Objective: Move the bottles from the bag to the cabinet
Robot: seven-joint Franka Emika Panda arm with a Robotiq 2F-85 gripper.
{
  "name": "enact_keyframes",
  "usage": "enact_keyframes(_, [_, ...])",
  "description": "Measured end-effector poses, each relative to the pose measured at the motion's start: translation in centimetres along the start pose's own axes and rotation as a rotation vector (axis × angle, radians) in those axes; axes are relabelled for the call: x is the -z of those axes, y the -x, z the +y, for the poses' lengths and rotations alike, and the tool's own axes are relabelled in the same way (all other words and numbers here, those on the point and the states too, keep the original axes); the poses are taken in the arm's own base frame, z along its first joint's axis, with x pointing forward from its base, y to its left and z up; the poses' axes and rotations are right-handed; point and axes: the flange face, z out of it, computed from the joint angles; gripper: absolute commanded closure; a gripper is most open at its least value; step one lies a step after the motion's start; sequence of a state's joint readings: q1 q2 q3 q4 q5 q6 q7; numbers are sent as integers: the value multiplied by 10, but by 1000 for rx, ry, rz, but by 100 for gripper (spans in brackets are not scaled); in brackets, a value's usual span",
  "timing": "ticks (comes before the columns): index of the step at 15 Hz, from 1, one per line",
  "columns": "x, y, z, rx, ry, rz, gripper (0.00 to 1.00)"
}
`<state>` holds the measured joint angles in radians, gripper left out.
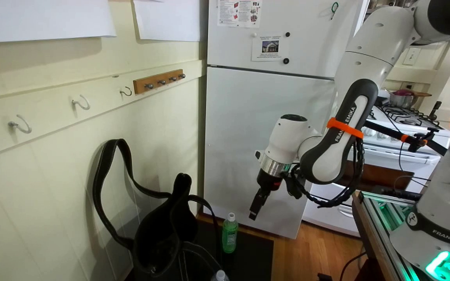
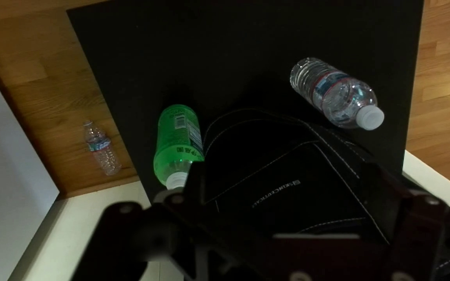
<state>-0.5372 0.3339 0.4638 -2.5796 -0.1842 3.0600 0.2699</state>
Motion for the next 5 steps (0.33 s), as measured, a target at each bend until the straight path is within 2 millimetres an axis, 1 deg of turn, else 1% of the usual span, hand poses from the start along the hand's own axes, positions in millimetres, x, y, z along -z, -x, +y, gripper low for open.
enact_keyframes(5, [0,1,0,0,0,-2,0])
